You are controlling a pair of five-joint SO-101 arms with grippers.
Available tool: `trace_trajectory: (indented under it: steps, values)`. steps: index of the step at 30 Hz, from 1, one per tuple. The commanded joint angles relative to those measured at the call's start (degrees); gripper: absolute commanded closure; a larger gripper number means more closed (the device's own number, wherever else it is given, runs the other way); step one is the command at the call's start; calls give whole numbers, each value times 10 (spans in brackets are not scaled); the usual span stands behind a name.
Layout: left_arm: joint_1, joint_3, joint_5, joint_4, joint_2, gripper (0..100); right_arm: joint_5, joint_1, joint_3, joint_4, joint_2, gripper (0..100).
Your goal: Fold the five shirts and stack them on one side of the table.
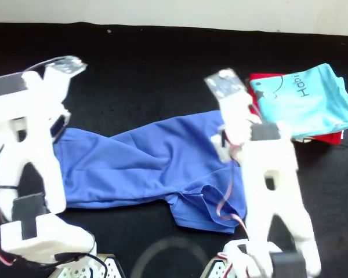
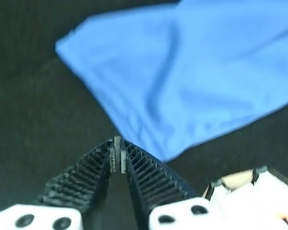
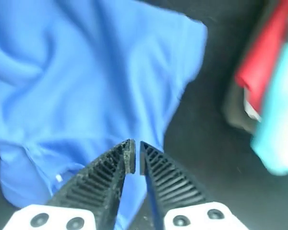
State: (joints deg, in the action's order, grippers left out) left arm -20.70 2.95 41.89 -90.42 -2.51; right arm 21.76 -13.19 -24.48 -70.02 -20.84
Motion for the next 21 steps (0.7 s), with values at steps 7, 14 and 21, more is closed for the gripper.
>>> trace_trajectory:
  steps: [7, 14, 21]
  values:
    - [22, 27, -84, 113, -195, 989, -80, -55, 254, 42, 315, 991]
    - [-47, 129, -72, 108, -318, 989, -78, -49, 355, 42, 490, 991]
    - [-104, 252, -46, 107, -439, 990, -79, 2, 510, 43, 608, 991]
